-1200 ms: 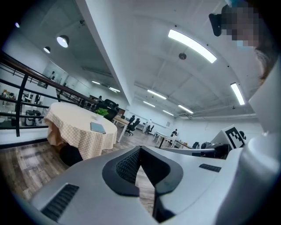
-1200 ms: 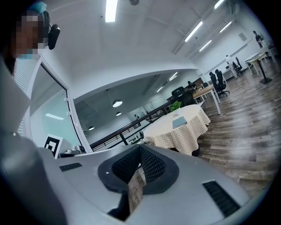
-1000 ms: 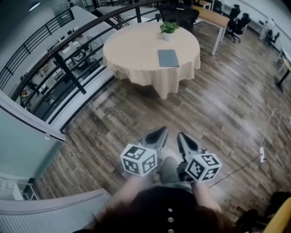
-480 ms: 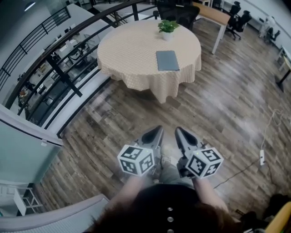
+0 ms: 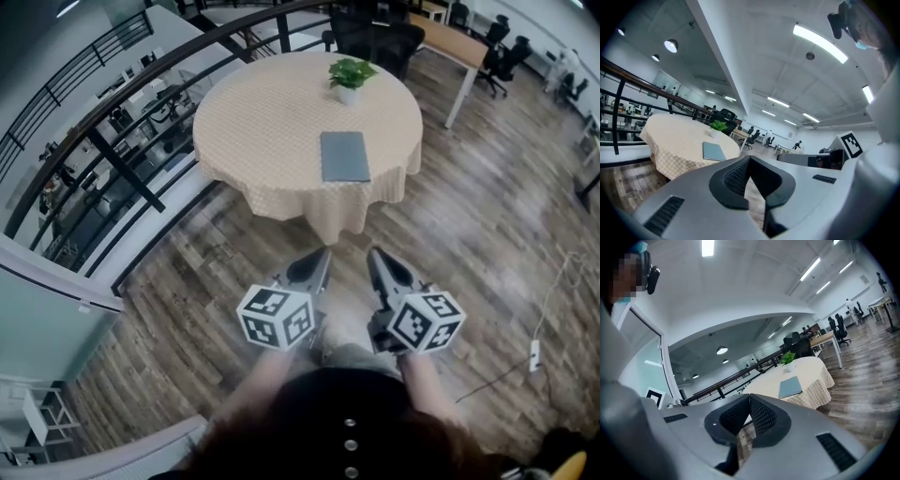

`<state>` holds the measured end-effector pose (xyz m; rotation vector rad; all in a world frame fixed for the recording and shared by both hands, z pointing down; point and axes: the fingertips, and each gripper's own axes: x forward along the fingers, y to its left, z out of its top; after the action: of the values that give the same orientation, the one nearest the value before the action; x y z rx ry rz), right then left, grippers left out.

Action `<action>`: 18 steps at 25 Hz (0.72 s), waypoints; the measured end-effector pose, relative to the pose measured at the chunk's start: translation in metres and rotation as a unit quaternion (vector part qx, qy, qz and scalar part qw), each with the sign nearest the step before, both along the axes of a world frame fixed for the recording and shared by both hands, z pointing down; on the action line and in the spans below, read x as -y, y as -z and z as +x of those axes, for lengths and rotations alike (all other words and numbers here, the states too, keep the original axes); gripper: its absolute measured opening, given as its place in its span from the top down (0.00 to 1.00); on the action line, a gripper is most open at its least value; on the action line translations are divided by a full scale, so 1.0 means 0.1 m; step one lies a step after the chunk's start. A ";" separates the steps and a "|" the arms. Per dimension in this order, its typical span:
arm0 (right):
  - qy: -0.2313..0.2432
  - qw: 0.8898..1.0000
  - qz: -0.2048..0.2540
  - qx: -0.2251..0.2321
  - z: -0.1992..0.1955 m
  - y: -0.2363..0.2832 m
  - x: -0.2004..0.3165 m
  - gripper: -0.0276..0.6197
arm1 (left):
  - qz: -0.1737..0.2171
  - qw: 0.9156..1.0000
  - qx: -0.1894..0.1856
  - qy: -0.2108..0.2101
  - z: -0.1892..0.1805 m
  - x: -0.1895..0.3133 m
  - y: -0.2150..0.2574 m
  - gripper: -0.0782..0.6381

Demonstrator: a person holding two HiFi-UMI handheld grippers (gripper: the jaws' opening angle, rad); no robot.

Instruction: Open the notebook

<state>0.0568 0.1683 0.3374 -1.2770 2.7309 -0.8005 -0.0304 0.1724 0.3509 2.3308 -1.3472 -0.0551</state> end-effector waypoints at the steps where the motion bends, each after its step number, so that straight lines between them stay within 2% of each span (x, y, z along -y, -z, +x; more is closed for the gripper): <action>1: 0.002 1.000 0.003 0.002 0.01 0.02 0.13 0.94 | 0.002 1.000 0.002 -0.001 0.03 0.11 0.01 0.88; 7: 0.026 1.000 0.002 -0.005 -0.05 -0.03 0.62 0.94 | 0.001 1.000 -0.002 0.007 0.12 0.57 -0.04 0.88; 18: 0.039 0.998 -0.038 -0.015 -0.08 -0.34 1.00 0.94 | -0.031 0.999 -0.009 0.012 0.13 1.01 -0.25 0.88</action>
<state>0.0485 0.0687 0.3709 -1.2101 2.8160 -0.9070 -0.0179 0.0714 0.3757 2.2577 -1.3506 -0.0406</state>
